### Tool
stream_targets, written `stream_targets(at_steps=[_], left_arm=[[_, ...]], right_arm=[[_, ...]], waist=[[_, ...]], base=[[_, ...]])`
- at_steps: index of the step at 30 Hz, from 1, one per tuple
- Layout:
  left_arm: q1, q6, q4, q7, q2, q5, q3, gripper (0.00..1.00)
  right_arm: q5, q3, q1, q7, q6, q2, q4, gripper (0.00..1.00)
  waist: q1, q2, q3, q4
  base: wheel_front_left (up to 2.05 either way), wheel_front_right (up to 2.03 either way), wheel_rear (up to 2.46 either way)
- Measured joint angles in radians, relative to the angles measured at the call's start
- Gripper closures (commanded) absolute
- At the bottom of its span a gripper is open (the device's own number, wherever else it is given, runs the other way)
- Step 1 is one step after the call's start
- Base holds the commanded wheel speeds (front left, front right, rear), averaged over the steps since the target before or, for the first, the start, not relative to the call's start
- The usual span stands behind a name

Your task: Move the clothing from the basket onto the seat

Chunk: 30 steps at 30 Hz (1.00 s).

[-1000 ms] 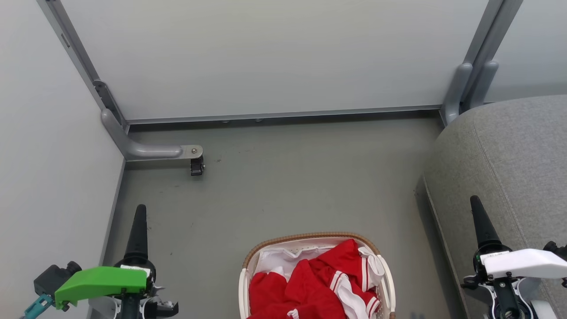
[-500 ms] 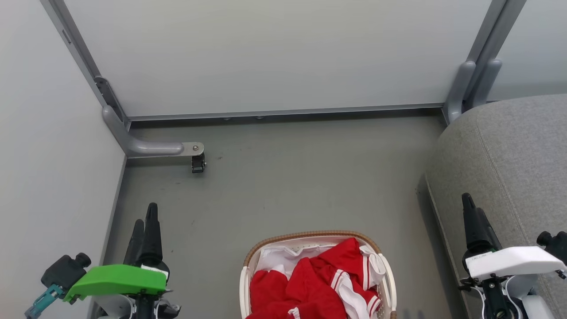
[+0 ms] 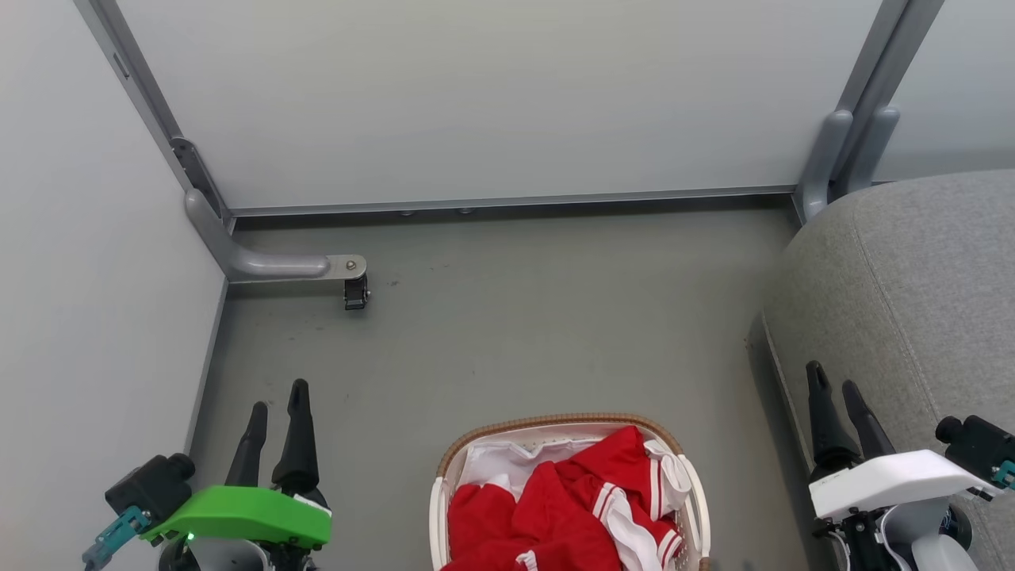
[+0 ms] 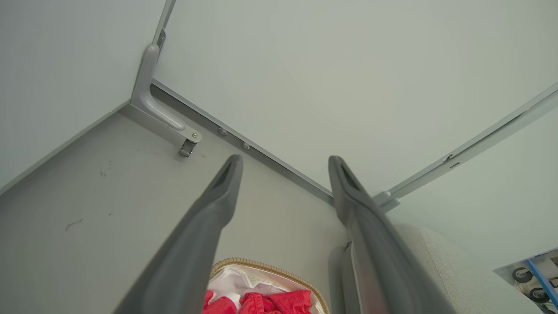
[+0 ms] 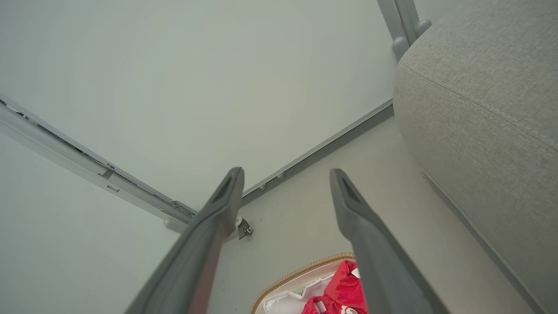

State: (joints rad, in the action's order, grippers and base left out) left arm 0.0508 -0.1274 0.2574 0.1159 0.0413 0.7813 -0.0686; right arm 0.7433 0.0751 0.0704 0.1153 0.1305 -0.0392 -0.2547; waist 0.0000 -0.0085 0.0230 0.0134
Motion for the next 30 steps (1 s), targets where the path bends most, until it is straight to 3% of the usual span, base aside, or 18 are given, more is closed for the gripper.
stream_targets(at_steps=[17, 30], left_arm=[[-0.020, 0.015, 0.030, 0.049, 0.001, -0.221, -0.018, 0.00], [-0.021, 0.019, 0.047, 0.079, 0.002, -0.318, -0.036, 0.00]], right_arm=[[-0.213, -0.020, -0.005, 0.047, 0.000, -0.002, -0.021, 0.00], [-0.336, -0.038, -0.012, 0.079, 0.000, -0.004, -0.024, 0.00]], waist=[[0.0000, 0.0000, -0.002, 0.006], [0.0000, 0.0000, 0.001, 0.009]], base=[[0.00, 0.00, 0.00], [0.00, 0.00, 0.00]])
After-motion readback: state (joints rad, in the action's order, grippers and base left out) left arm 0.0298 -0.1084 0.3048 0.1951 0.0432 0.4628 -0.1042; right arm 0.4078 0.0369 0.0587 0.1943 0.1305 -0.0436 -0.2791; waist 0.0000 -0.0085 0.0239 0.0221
